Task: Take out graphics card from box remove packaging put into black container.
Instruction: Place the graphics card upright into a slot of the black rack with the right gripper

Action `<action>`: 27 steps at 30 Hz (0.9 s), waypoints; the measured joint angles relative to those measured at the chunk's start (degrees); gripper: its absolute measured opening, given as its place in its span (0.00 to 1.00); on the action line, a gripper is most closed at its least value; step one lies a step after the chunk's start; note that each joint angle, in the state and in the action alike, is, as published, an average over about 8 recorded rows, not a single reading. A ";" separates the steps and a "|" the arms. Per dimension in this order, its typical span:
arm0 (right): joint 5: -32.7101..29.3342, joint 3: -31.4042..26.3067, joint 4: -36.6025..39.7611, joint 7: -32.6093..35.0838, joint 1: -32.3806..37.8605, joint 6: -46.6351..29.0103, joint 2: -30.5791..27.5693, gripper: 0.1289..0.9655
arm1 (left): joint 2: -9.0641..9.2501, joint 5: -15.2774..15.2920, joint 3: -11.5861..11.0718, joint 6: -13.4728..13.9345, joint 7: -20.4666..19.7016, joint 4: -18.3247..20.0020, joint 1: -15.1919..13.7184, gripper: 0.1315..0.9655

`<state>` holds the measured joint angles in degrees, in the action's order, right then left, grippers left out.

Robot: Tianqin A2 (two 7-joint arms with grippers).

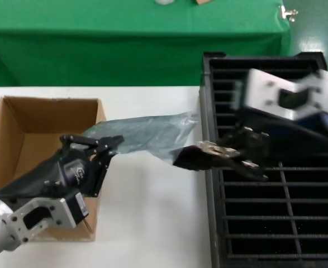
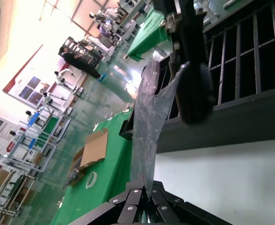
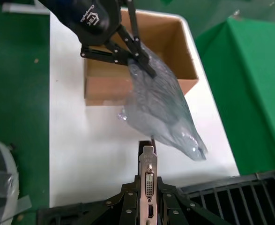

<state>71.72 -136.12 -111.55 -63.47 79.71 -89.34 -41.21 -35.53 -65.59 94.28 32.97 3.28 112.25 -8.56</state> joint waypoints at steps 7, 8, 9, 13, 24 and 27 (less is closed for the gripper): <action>1.79 -16.28 4.67 -7.05 14.17 -0.55 5.48 0.07 | 0.00 0.00 0.00 0.00 0.00 0.00 0.00 0.01; 2.10 -17.58 4.95 -7.38 15.38 -0.57 5.71 0.07 | 0.00 0.00 0.00 0.00 0.00 0.00 0.00 0.01; 2.38 -18.63 5.15 -7.52 16.42 -0.58 5.82 0.07 | 0.00 0.00 0.00 0.00 0.00 0.00 0.00 0.01; 3.28 -20.83 5.24 -6.67 18.86 -0.60 5.23 0.07 | 0.00 0.00 0.00 0.00 0.00 0.00 0.00 0.01; 3.63 -21.60 4.68 -0.04 17.58 -0.61 -0.47 0.07 | 0.00 0.00 0.00 -0.01 -0.01 0.00 0.00 0.01; 2.90 -21.61 5.36 2.14 16.30 -0.61 -1.41 0.07 | -0.01 0.00 0.00 -0.01 -0.01 0.00 0.00 0.01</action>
<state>74.62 -157.73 -106.20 -61.33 96.02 -89.95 -42.62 -35.54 -65.59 94.28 32.97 3.27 112.25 -8.56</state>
